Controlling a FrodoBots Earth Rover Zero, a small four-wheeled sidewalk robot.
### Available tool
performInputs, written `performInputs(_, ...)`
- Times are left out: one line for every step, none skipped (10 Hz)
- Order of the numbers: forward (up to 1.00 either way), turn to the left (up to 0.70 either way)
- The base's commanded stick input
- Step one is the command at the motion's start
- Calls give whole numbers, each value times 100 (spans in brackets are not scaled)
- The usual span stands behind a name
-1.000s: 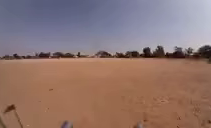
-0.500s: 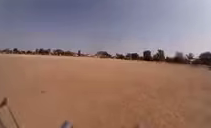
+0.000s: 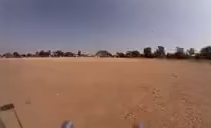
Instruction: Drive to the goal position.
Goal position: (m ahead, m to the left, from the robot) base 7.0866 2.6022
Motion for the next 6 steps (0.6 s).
performInputs(70, 0)
performInputs(70, 0)
performInputs(70, 0)
performInputs(70, 0)
performInputs(70, 0)
performInputs(70, 0)
